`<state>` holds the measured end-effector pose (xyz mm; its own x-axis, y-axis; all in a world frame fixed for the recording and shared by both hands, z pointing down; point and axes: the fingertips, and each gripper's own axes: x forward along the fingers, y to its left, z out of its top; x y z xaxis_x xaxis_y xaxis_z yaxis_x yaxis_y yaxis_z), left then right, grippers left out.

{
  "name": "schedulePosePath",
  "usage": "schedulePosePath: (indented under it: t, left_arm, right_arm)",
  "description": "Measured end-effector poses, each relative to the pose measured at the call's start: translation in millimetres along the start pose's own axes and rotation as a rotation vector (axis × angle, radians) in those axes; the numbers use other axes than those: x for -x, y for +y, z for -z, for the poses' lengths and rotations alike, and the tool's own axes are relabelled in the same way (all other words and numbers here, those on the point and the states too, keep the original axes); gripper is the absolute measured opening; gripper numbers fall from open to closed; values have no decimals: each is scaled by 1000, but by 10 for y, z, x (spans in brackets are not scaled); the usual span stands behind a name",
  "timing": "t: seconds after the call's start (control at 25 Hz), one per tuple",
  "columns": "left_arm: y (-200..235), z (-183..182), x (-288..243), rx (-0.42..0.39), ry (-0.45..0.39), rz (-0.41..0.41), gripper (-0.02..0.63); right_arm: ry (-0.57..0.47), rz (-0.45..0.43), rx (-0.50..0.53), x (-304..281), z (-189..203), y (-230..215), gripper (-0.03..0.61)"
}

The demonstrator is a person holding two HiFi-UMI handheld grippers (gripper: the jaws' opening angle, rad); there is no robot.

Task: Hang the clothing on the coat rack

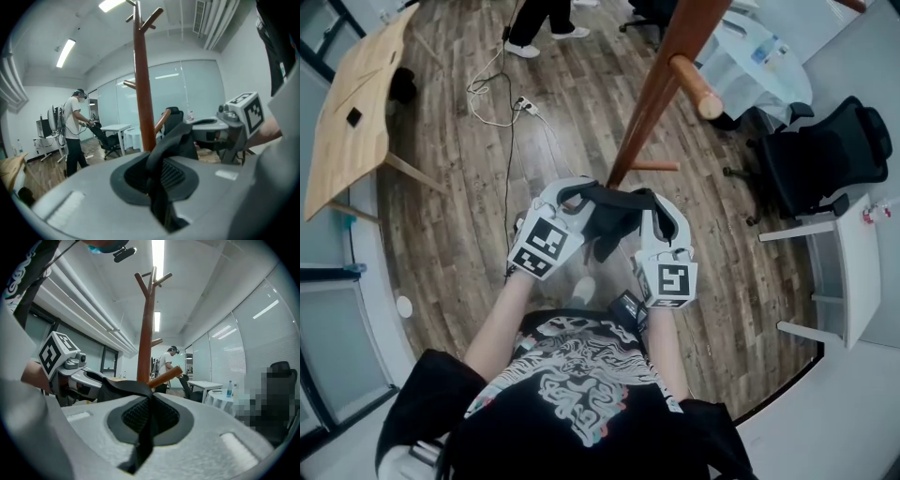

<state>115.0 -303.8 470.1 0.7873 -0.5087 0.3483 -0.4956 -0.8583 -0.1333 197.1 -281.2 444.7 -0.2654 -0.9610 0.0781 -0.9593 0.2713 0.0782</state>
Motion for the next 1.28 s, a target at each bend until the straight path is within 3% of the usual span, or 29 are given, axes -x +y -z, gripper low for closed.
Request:
schedulePosePath:
  t: [1.28]
  left_arm:
    - [255,432,-527,61,121,7,15]
  right_arm:
    - [124,-64,-130,-552,641,-257,2]
